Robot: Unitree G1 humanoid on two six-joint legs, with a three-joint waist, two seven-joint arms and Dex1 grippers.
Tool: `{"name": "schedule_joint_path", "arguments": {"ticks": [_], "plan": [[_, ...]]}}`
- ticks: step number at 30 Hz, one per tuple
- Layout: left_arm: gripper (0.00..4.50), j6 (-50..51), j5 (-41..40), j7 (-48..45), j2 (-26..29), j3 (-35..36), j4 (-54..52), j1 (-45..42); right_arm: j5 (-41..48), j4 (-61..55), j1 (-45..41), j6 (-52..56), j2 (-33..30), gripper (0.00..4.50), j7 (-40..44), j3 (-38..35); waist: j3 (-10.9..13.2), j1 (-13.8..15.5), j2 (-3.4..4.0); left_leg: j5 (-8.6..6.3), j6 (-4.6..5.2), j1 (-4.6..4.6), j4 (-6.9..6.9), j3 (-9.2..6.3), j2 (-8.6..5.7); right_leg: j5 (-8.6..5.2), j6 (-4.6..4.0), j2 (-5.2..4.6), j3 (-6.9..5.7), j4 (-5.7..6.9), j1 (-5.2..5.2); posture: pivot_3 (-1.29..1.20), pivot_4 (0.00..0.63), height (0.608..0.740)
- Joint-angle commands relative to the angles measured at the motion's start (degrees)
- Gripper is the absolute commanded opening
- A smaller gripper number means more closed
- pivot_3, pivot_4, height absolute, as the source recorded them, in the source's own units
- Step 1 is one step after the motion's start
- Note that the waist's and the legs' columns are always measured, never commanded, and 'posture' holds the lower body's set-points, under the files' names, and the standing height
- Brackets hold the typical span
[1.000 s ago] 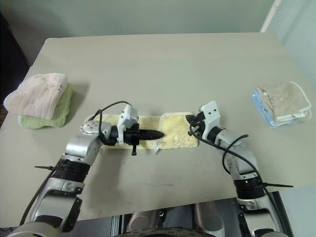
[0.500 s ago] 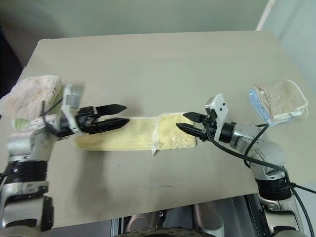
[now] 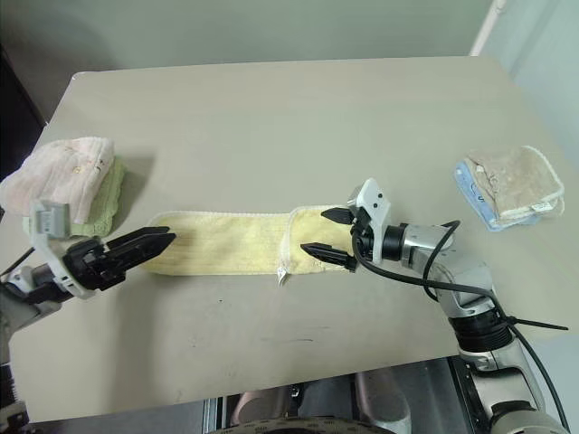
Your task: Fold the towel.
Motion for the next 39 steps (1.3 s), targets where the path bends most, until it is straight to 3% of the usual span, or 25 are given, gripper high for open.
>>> {"name": "schedule_joint_path", "arguments": {"ticks": [1,6,13,22,27,38,39], "plan": [[4.50,11.31,-6.66,10.94,0.73,8.12,-1.71,0.84,-0.99,0.65,-2.16,-1.68,0.65,4.49,1.58,1.21,0.00,-0.12,0.00,0.02,-0.03,0.02,-0.02,0.00,0.00,0.03,-0.05,0.02,0.00,-0.01,0.00,0.00,0.150,0.740],[4.50,19.83,-12.54,20.37,-0.57,15.75,-0.83,3.39,-2.99,3.92,-3.88,-3.59,2.15,4.49,2.19,2.70,-0.01,-0.32,-0.01,0.15,-0.26,0.21,-0.32,-0.01,-0.01,0.04,-0.19,0.05,0.06,-0.04,0.03,0.00,0.150,0.740],[4.50,24.70,-18.10,29.68,-1.91,20.70,3.67,3.04,-4.35,6.17,-5.04,-4.93,4.38,4.49,2.01,2.83,-0.01,-0.13,-0.05,0.44,-0.68,0.78,-1.23,-0.02,0.11,-0.06,-0.56,0.20,0.09,-0.01,0.15,0.00,0.150,0.740],[4.50,26.38,-18.04,37.43,-3.02,18.97,9.93,0.47,-4.74,6.03,-3.47,-4.88,4.39,4.49,0.60,1.45,0.00,-0.05,-0.17,0.61,-1.25,0.98,-1.51,-0.12,0.49,0.02,-0.90,0.72,0.14,-0.04,0.19,0.00,0.150,0.740],[4.50,24.47,-17.97,40.93,-5.52,17.53,12.85,-5.27,-5.34,5.08,-2.54,-4.59,3.99,4.49,-0.70,0.59,0.03,0.17,-0.24,0.71,-1.40,1.19,-1.54,-0.19,0.54,0.16,-1.12,0.80,0.13,0.02,0.29,0.00,0.150,0.740],[4.50,22.06,-15.89,42.13,-6.01,15.76,15.28,-6.27,-5.45,2.88,-0.84,-3.55,2.96,4.49,-2.71,-0.99,0.05,0.12,-0.37,0.70,-1.45,1.83,-1.76,-0.20,0.54,0.12,-1.14,0.85,0.15,-0.01,0.79,0.00,0.150,0.740],[4.23,21.78,-15.47,41.90,-5.61,15.58,15.19,-5.85,-5.44,2.71,-0.67,-3.49,2.87,4.50,-2.76,-1.01,0.05,0.12,-0.37,0.70,-1.45,1.84,-1.76,-0.20,0.54,0.12,-1.14,0.85,0.15,-0.01,0.81,0.00,0.150,0.740]]}}
